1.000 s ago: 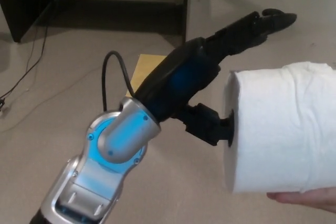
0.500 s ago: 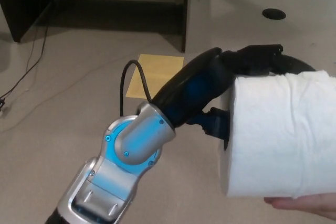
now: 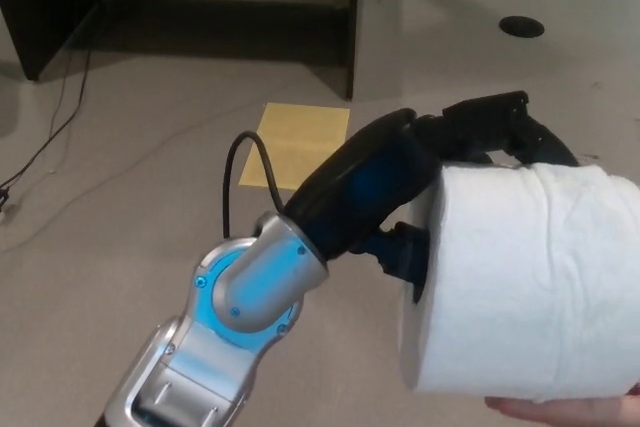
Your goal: A person is holding a toilet paper roll and the robot extends its left hand to grab the roll by inserting its thumb into the gap in the middle and brings its hand down by its side. Then it extends its arm again to hand the toilet paper roll back to the person.
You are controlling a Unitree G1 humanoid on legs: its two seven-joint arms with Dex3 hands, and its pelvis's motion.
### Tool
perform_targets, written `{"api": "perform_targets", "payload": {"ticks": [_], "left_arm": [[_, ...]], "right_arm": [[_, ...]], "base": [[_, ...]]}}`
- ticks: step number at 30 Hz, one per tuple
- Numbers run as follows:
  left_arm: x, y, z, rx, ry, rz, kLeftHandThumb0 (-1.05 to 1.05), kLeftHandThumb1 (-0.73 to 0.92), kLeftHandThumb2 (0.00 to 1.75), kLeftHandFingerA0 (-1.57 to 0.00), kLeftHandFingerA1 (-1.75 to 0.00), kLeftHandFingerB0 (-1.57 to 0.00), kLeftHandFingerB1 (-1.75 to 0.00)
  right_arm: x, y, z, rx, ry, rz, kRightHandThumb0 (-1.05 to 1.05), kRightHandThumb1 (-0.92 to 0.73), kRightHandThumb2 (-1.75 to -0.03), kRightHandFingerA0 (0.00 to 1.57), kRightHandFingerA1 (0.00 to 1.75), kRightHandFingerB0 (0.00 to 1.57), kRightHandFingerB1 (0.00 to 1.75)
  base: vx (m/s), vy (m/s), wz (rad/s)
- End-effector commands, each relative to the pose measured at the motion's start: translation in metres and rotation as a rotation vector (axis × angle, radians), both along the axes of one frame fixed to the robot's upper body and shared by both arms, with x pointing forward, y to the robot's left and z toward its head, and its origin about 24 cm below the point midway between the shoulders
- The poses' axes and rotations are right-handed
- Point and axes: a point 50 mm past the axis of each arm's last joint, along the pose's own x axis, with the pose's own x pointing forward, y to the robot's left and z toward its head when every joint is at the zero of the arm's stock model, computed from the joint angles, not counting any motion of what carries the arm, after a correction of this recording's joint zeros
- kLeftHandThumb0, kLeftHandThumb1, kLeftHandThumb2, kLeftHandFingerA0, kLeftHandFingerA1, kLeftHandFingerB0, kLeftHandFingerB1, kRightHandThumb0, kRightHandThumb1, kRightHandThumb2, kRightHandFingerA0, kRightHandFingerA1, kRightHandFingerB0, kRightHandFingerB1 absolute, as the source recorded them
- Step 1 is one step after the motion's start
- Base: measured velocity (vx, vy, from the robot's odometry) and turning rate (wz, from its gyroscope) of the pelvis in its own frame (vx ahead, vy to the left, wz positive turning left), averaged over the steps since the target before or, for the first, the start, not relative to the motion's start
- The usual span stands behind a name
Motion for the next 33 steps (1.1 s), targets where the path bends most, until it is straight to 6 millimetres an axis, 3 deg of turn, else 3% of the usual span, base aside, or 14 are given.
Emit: {"api": "perform_targets", "payload": {"ticks": [1, 5, 6, 8, 12, 14, 15, 16, 21, 27, 28, 29, 31, 33], "left_arm": [[-0.003, 0.009, 0.005, -0.053, -0.036, 0.028, -0.09, 0.74, 0.82, -0.85, -1.56, -0.72, -1.31], [-0.003, 0.017, 0.005, -0.104, -0.031, 0.029, -0.11, 0.73, 0.87, -0.86, -1.55, -0.73, -1.29], [-0.004, 0.019, 0.005, -0.109, -0.039, 0.033, -0.13, 0.75, 0.84, -0.87, -1.55, -0.72, -1.31], [-0.004, 0.025, 0.006, -0.135, -0.04, 0.046, -0.14, 0.75, 0.84, -0.93, -1.47, -0.75, -1.26], [-0.003, 0.042, 0.004, -0.189, -0.038, 0.084, -0.11, 0.74, 0.86, -1.03, -1.37, -0.78, -1.24], [-0.002, 0.058, 0.0, -0.204, -0.02, 0.129, -0.06, 0.75, 0.86, -0.95, -1.41, -0.75, -1.24], [-0.002, 0.063, -0.001, -0.208, -0.017, 0.142, -0.03, 0.75, 0.89, -0.9, -1.44, -0.73, -1.24], [-0.001, 0.077, -0.007, -0.212, 0.001, 0.191, -0.03, 0.71, 0.94, -0.94, -1.39, -0.74, -1.27], [-0.001, 0.13, -0.041, -0.281, 0.179, 0.355, -0.11, 0.84, 0.7, -1.0, -1.44, -0.78, -1.24], [-0.014, 0.179, -0.081, -0.334, 0.342, 0.539, 0.02, 0.84, 0.79, -0.97, -1.41, -0.76, -1.19], [-0.019, 0.195, -0.095, -0.323, 0.369, 0.607, 0.0, 0.85, 0.75, -1.02, -1.4, -0.77, -1.2], [-0.025, 0.207, -0.109, -0.3, 0.386, 0.657, 0.02, 0.83, 0.78, -1.01, -1.43, -0.75, -1.23], [-0.034, 0.222, -0.129, -0.288, 0.422, 0.707, 0.04, 0.82, 0.82, -1.02, -1.44, -0.77, -1.21], [-0.042, 0.234, -0.147, -0.301, 0.469, 0.743, 0.03, 0.84, 0.77, -1.0, -1.45, -0.78, -1.21]], "right_arm": [[-0.002, -0.008, 0.002, -0.021, 0.013, -0.004, -0.44, -0.54, -0.84, 0.62, 0.65, 0.33, 0.49], [0.0, -0.006, 0.002, -0.012, 0.021, -0.001, -0.44, -0.55, -0.84, 0.62, 0.66, 0.33, 0.49], [-0.001, -0.006, 0.002, -0.014, 0.019, 0.002, -0.38, -0.67, -0.59, 0.67, 0.57, 0.4, 0.36], [-0.001, -0.006, 0.002, -0.005, 0.017, -0.001, -0.38, -0.67, -0.59, 0.7, 0.61, 0.41, 0.37], [-0.002, -0.007, 0.001, -0.032, 0.029, 0.016, -0.38, -0.66, -0.59, 0.73, 0.66, 0.43, 0.37], [-0.003, -0.007, 0.0, -0.032, 0.042, 0.017, -0.44, -0.55, -0.84, 0.63, 0.64, 0.38, 0.5], [-0.003, -0.007, 0.001, -0.027, 0.04, 0.014, -0.38, -0.66, -0.6, 0.69, 0.57, 0.44, 0.37], [-0.003, -0.007, 0.001, -0.023, 0.039, 0.011, -0.44, -0.54, -0.84, 0.62, 0.65, 0.39, 0.51], [-0.004, -0.008, 0.001, -0.034, 0.04, 0.019, -0.44, -0.54, -0.85, 0.65, 0.67, 0.4, 0.52], [-0.004, -0.009, 0.001, -0.04, 0.041, 0.016, -0.44, -0.55, -0.85, 0.65, 0.67, 0.4, 0.52], [-0.003, -0.009, 0.001, -0.041, 0.039, 0.013, -0.37, -0.67, -0.6, 0.7, 0.59, 0.47, 0.39], [-0.003, -0.009, 0.001, -0.045, 0.04, 0.015, -0.44, -0.54, -0.86, 0.65, 0.68, 0.4, 0.52], [-0.004, -0.009, 0.001, -0.041, 0.046, 0.012, -0.43, -0.55, -0.86, 0.65, 0.68, 0.38, 0.51], [-0.004, -0.009, 0.0, -0.038, 0.046, 0.009, -0.37, -0.66, -0.6, 0.7, 0.59, 0.46, 0.38]], "base": [[0.0, 0.0, 0.0], [0.0, 0.0, 0.0], [0.0, 0.0, 0.0], [0.0, 0.0, 0.0], [0.0, 0.0, 0.0], [0.0, 0.0, 0.0], [0.0, 0.0, 0.0], [0.0, 0.0, 0.0], [0.0, 0.0, 0.0], [0.0, 0.0, 0.0], [0.0, 0.0, 0.0], [0.0, 0.0, 0.0], [0.0, 0.0, 0.0], [0.0, 0.0, 0.0]]}}
